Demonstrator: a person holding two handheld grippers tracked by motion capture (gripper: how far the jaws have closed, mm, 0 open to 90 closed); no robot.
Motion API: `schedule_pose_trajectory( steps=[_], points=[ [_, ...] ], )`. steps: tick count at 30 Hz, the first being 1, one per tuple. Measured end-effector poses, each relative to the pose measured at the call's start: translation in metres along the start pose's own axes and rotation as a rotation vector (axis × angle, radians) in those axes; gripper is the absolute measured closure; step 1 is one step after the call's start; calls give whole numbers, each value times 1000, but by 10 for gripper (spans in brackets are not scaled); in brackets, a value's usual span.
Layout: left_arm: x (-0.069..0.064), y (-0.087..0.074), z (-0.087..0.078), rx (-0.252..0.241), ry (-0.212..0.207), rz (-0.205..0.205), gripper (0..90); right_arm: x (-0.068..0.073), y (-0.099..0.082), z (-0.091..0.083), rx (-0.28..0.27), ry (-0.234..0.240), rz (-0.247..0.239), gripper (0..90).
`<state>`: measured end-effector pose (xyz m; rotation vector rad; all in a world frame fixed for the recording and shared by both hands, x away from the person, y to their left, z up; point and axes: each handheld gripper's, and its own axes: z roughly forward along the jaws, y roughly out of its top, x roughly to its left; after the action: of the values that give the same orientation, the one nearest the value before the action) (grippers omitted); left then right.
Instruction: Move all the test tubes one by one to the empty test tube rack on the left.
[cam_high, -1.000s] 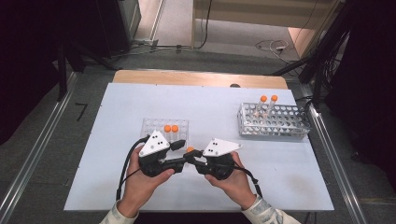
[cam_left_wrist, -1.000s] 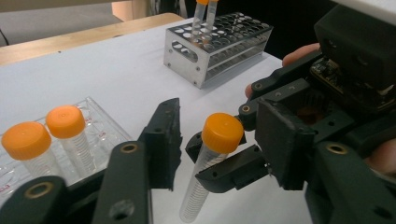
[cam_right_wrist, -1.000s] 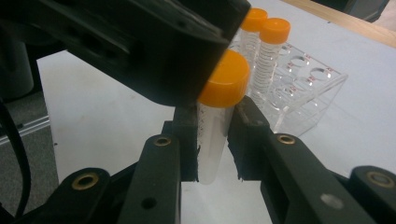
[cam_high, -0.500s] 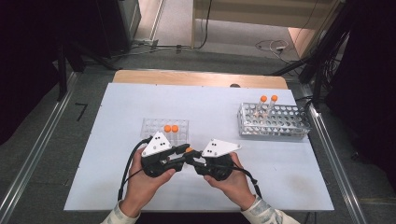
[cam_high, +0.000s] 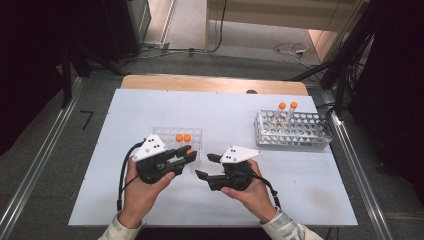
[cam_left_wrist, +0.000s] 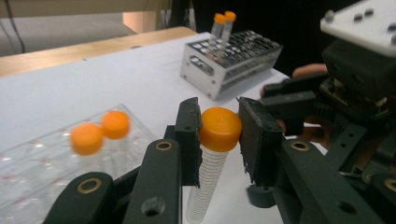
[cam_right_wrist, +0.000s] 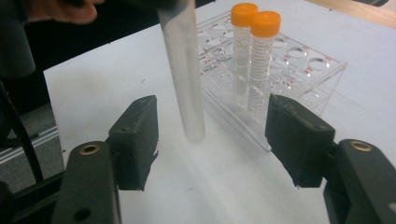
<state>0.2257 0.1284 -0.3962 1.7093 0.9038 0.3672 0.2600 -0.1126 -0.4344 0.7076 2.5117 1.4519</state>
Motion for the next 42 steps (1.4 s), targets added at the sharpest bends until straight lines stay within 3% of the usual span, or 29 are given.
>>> schedule_pose_trajectory(
  steps=[9, 15, 18, 29, 42],
  points=[
    [26, 12, -24, -77, 108, -22, 704, -9, -3, -2, 9, -19, 22, 323],
    [42, 15, -21, -98, 165, -36, 703, -13, -4, -2, 10, -23, 31, 326],
    [48, 15, -16, -97, 194, -24, 703, -14, -4, -3, 8, -26, 34, 329],
    [54, 17, -2, -83, 239, 16, 703, -16, -4, -6, 2, -32, 44, 335],
    [60, 0, 11, -36, 245, -6, 703, -17, -5, -9, 4, -35, 47, 336]
  ],
)
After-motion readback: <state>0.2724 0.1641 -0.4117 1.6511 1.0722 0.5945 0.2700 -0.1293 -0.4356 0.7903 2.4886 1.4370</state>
